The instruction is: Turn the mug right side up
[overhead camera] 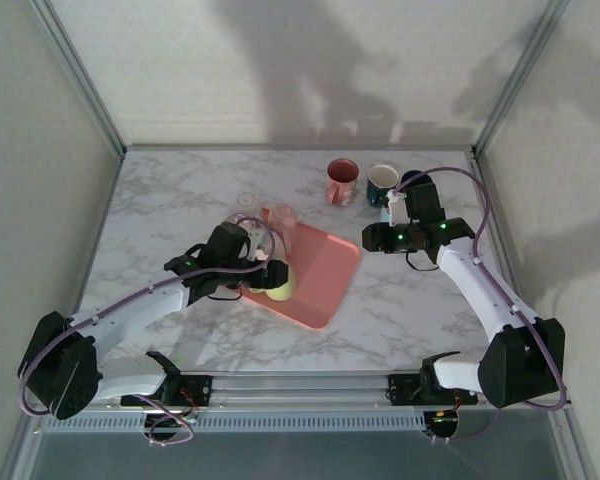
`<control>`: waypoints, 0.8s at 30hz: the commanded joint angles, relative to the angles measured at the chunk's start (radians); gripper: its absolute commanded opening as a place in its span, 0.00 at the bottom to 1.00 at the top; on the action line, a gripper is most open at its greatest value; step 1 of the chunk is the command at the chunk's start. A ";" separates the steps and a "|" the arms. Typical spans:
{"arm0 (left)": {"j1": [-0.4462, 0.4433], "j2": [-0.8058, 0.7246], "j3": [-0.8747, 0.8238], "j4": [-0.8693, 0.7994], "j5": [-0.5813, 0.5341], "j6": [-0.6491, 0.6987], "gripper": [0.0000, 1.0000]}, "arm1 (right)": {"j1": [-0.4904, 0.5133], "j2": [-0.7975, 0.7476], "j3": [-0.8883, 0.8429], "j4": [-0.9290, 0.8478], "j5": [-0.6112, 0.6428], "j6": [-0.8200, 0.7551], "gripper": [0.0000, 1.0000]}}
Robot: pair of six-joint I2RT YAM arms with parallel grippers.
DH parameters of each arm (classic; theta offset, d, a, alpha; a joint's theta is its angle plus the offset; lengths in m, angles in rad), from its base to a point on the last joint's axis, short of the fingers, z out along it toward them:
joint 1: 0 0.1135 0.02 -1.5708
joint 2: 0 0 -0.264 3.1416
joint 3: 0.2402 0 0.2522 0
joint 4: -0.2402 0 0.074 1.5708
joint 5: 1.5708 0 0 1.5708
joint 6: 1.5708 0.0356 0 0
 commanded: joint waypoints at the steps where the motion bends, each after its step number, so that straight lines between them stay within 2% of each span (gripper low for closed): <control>1: -0.013 -0.015 0.028 0.071 0.100 0.024 0.74 | -0.009 -0.013 0.029 0.003 -0.033 0.018 0.52; 4: -0.003 -0.069 0.088 -0.039 0.062 0.158 0.74 | -0.012 -0.018 0.030 0.000 -0.051 0.015 0.52; 8: 0.016 -0.103 0.153 -0.219 -0.115 0.394 0.76 | -0.018 -0.027 0.036 -0.003 -0.090 0.000 0.52; 12: 0.035 -0.090 0.175 -0.336 -0.154 0.669 0.76 | -0.020 -0.031 0.046 -0.005 -0.110 -0.020 0.52; 14: 0.036 -0.091 0.158 -0.345 -0.209 0.774 0.77 | -0.020 -0.031 0.048 -0.004 -0.117 -0.025 0.51; 19: 0.036 -0.079 0.144 -0.365 -0.199 0.993 0.75 | -0.019 -0.059 0.030 0.015 -0.146 -0.058 0.50; 24: 0.036 -0.025 0.121 -0.375 -0.202 1.080 0.69 | -0.020 -0.086 0.020 0.026 -0.139 -0.074 0.50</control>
